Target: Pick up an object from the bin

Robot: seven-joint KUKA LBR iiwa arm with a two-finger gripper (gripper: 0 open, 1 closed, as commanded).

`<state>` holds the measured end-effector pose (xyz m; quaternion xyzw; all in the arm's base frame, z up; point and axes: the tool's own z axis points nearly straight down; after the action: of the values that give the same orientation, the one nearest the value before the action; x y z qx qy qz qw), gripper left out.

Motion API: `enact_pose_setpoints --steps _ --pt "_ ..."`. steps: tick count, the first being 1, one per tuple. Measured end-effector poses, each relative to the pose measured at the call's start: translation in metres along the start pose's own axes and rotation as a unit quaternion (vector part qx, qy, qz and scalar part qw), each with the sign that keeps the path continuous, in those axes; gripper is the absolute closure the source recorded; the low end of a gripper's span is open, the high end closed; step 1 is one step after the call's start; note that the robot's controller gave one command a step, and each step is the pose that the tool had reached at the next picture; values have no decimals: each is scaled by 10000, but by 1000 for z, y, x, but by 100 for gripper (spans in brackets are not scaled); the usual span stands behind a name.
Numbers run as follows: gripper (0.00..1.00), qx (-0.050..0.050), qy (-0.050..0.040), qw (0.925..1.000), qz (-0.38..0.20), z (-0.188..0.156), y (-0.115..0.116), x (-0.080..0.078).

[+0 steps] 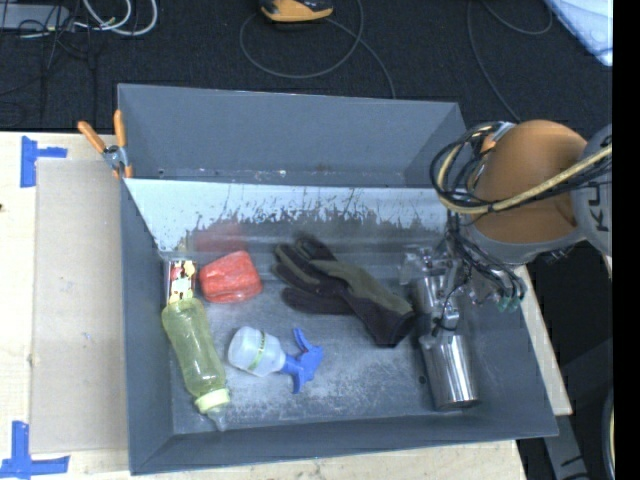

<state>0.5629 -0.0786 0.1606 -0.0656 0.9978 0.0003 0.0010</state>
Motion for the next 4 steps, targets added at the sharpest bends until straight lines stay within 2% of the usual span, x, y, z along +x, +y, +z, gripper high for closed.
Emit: enact_pose_setpoints --steps 1,2,3,4 --pt "0 13 -25 9978 -662 34 8 -9" --pt "0 2 -7 9875 -1574 86 42 -12" --pt "100 28 -99 9912 -1317 116 77 -24" --pt "100 24 -100 9916 -1286 115 77 -24"
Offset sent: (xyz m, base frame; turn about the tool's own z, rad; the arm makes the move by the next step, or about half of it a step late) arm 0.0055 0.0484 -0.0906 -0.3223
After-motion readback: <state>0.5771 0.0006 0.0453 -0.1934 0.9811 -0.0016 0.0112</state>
